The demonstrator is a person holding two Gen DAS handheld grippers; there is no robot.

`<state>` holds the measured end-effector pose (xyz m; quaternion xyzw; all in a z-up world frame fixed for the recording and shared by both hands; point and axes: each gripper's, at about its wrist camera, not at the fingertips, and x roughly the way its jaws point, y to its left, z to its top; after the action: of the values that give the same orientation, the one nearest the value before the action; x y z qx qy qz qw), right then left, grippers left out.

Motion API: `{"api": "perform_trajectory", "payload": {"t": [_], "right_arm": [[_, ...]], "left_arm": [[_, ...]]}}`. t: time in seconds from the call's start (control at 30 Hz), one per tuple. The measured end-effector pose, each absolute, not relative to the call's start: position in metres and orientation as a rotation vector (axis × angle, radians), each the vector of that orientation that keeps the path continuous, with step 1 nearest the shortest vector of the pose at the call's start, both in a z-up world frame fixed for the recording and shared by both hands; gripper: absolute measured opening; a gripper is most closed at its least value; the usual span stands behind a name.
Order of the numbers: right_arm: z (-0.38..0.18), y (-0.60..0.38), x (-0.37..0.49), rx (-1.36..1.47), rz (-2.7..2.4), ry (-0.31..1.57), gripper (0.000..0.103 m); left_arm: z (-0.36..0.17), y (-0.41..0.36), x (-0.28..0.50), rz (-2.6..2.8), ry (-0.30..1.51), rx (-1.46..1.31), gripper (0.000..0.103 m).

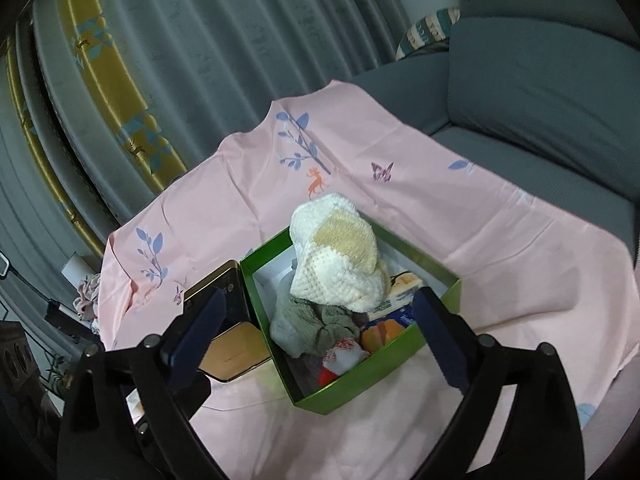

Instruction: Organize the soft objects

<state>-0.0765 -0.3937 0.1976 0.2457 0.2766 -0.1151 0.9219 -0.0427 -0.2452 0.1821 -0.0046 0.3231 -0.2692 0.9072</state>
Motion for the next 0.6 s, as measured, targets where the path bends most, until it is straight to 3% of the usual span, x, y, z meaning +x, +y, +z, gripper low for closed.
{"api": "perform_trajectory", "payload": {"t": [0.6], "right_arm": [[0.204,-0.387,-0.094,0.459,-0.336,0.57,0.099]], "left_arm": [[0.18,-0.245,-0.059,-0.539,0.675,0.014,0.097]]}}
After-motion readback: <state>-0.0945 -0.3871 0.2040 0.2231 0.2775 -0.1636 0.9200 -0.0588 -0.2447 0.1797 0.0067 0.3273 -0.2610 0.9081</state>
